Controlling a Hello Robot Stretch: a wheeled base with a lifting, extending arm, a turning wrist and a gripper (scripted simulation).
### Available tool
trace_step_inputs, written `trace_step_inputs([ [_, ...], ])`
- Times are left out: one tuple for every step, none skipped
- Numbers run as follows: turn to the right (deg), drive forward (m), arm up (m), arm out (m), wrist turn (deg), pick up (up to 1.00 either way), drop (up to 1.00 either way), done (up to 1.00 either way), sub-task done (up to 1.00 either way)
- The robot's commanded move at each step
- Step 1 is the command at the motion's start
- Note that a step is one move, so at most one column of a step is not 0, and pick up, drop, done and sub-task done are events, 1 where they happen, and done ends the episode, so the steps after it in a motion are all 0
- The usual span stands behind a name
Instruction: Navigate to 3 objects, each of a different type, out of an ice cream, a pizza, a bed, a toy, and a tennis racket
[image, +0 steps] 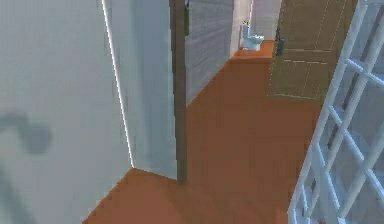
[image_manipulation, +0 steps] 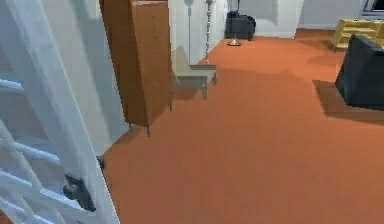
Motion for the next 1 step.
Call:
trace_step_inputs([
  [9.0,0.0,0.0,0.0,0.0,0.0,0.0,0.0,0.0],
])
